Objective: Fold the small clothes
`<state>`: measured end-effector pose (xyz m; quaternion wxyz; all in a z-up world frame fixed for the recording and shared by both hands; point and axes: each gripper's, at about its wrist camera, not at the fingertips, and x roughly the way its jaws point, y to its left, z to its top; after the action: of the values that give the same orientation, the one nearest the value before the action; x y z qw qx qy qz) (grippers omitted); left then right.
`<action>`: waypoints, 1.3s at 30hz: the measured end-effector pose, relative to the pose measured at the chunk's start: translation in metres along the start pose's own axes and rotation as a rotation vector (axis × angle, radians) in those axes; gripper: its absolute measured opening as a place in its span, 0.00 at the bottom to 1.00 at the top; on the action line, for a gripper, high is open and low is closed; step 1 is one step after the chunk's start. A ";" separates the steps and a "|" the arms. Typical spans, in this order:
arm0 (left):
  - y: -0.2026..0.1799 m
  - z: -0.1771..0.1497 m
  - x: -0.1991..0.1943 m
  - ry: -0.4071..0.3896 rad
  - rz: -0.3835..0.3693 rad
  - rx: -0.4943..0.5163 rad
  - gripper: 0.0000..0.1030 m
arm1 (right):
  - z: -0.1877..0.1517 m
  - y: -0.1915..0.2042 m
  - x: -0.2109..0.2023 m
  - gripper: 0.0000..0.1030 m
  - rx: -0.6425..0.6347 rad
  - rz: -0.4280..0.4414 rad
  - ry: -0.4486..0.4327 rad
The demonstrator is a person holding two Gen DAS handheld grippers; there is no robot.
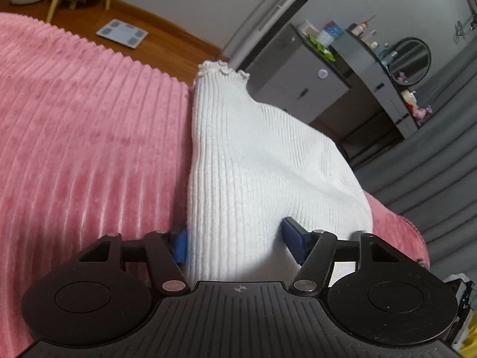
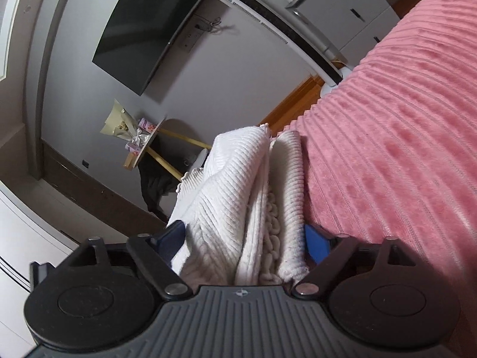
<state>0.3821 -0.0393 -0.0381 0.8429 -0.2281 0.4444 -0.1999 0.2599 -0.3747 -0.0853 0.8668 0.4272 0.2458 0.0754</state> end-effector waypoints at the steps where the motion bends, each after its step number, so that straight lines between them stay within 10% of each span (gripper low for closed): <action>1: -0.002 -0.001 -0.002 -0.007 0.007 0.008 0.54 | -0.001 0.001 0.002 0.58 -0.003 -0.007 0.003; 6: -0.018 0.002 -0.022 -0.065 0.032 0.063 0.40 | -0.003 0.013 -0.002 0.43 -0.057 -0.016 -0.022; 20: -0.001 -0.042 -0.138 -0.197 0.191 0.198 0.42 | -0.046 0.105 -0.024 0.41 -0.338 0.109 0.056; 24: 0.027 -0.062 -0.137 -0.129 0.325 0.101 0.43 | -0.069 0.110 -0.010 0.50 -0.405 -0.018 0.186; 29: 0.034 -0.097 -0.175 -0.231 0.345 0.054 0.52 | -0.065 0.128 -0.044 0.60 -0.458 -0.081 0.099; 34: 0.024 -0.101 -0.181 -0.275 0.389 0.085 0.52 | -0.081 0.162 -0.059 0.37 -0.450 0.055 0.129; 39: 0.018 -0.104 -0.155 -0.283 0.375 0.144 0.69 | -0.124 0.185 -0.035 0.29 -0.729 -0.077 0.123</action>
<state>0.2156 0.0375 0.0010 0.9332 -0.1065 0.3412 -0.0373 0.1837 -0.1840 0.0078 0.9479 0.0756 0.2701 0.1509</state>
